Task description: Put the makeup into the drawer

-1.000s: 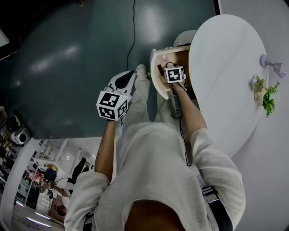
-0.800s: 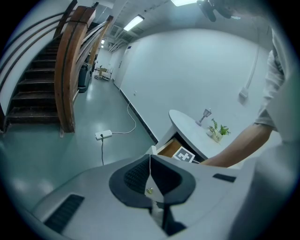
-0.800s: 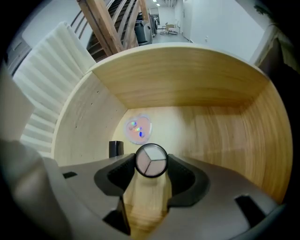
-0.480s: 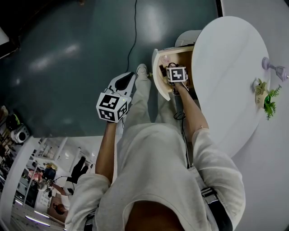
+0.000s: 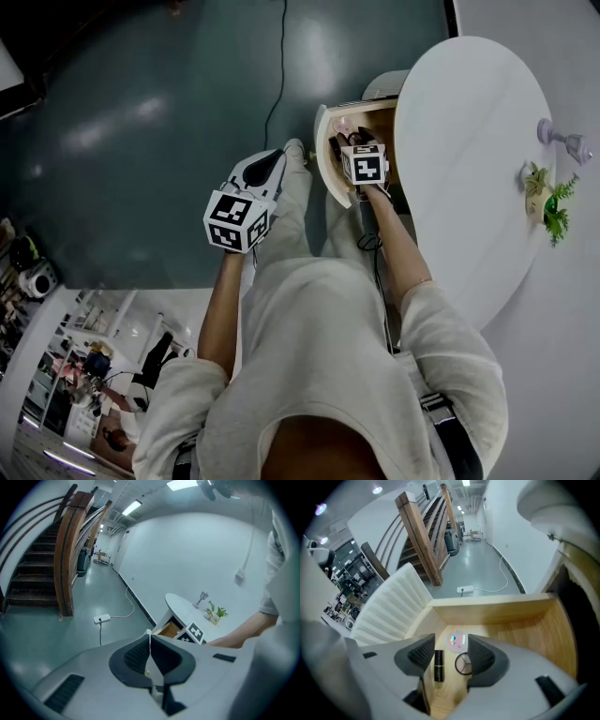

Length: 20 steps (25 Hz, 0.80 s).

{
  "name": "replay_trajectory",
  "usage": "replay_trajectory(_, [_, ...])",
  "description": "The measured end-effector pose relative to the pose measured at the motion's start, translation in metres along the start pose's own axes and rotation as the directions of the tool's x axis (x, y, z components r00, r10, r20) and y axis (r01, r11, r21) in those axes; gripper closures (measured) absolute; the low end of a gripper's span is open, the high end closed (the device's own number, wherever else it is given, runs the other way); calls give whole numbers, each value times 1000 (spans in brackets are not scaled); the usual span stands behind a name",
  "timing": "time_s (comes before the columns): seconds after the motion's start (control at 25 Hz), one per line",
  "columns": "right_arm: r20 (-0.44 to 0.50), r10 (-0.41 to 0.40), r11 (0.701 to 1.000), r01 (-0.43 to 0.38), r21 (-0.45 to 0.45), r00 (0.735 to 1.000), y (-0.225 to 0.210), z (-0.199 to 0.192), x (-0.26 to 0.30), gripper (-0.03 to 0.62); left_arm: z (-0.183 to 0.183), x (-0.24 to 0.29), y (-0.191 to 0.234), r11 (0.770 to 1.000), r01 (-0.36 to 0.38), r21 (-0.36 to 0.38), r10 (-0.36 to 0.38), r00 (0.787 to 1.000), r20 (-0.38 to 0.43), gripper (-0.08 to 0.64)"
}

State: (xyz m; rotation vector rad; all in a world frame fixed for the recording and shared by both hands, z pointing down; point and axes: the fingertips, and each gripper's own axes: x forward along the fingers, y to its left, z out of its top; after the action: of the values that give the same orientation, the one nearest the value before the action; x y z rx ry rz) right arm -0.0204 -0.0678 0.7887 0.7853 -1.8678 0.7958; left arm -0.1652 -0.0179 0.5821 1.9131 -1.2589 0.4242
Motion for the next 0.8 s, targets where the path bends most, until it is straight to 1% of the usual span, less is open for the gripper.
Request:
replay_trajectory(0.2, [133,14,999,-9,-37,991,22,29,-43,410,5,-10,-5,1000,-4,15,4,1000,20,546])
replay_trajectory(0.36, [252,49,998,-35,-58,967,34,53,-85,440,16,-13,-12,1000,-9,28,8,999,45,546])
replay_trajectory(0.48, [338,50,998,-31,-62,940,36,71,-123,451,24,-16,-19,999,-7,39,5,998,59,546])
replay_trajectory(0.64, [452,8,1000,-1,-15,892,19,94,-179,469,39,-15,-31,997,0,72,-5,997,75,546])
replay_trajectory(0.72, [493,-35,999,31,15,869,2,99,-206,483,47,-14,-38,996,6,85,-13,996,84,546])
replay_trajectory(0.8, [515,-89,996,76,47,852,-23,98,-226,506,55,-9,-46,995,14,98,-23,995,98,546])
